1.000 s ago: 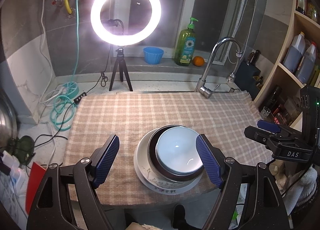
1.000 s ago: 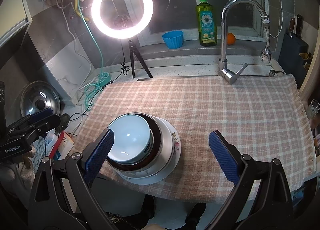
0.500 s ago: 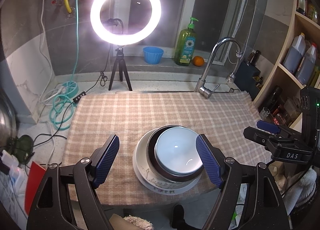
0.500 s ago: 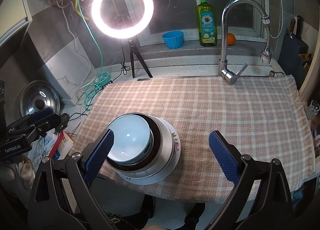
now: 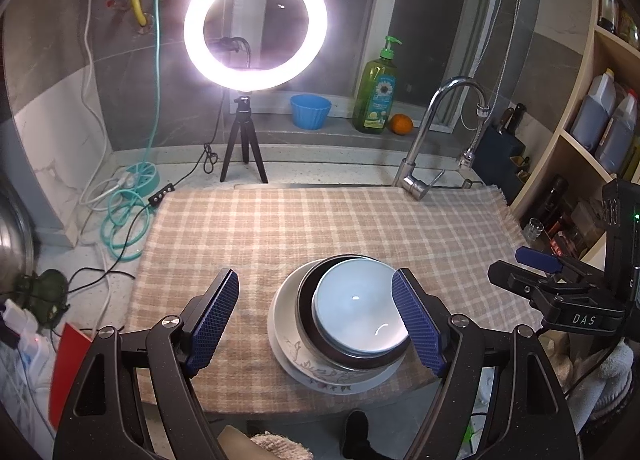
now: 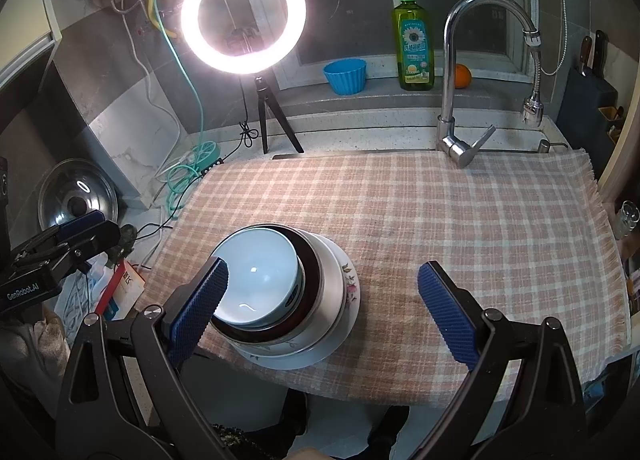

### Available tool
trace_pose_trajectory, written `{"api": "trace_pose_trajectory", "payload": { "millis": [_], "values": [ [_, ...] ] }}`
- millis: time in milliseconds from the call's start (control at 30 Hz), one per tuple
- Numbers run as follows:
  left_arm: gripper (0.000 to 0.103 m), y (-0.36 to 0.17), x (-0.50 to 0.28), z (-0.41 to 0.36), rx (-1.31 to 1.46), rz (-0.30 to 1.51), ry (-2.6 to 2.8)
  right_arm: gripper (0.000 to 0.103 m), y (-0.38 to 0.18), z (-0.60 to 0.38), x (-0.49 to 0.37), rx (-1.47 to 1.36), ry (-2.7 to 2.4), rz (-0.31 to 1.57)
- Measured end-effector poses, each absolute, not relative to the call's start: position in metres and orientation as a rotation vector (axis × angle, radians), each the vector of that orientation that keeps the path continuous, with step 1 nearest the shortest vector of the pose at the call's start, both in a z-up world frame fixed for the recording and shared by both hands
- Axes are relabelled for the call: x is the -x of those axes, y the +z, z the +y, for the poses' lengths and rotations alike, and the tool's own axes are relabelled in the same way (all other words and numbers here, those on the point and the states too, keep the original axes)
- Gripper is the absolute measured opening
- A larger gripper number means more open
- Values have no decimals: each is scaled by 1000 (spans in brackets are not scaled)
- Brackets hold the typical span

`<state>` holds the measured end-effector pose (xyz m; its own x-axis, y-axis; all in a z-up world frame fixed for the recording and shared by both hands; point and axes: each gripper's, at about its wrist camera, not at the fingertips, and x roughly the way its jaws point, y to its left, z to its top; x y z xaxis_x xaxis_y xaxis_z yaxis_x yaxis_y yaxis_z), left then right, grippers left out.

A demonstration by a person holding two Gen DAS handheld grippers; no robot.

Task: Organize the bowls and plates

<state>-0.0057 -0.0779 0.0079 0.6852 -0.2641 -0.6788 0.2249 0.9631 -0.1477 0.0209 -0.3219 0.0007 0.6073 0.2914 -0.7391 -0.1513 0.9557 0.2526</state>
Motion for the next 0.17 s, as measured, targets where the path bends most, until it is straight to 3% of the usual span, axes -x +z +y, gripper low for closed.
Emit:
{"api": "trace_pose_trajectory", "payload": {
  "millis": [167],
  "values": [
    [79, 8, 6, -78, 42, 752, -281, 98, -4, -326, -23, -176, 257, 887]
  ]
}}
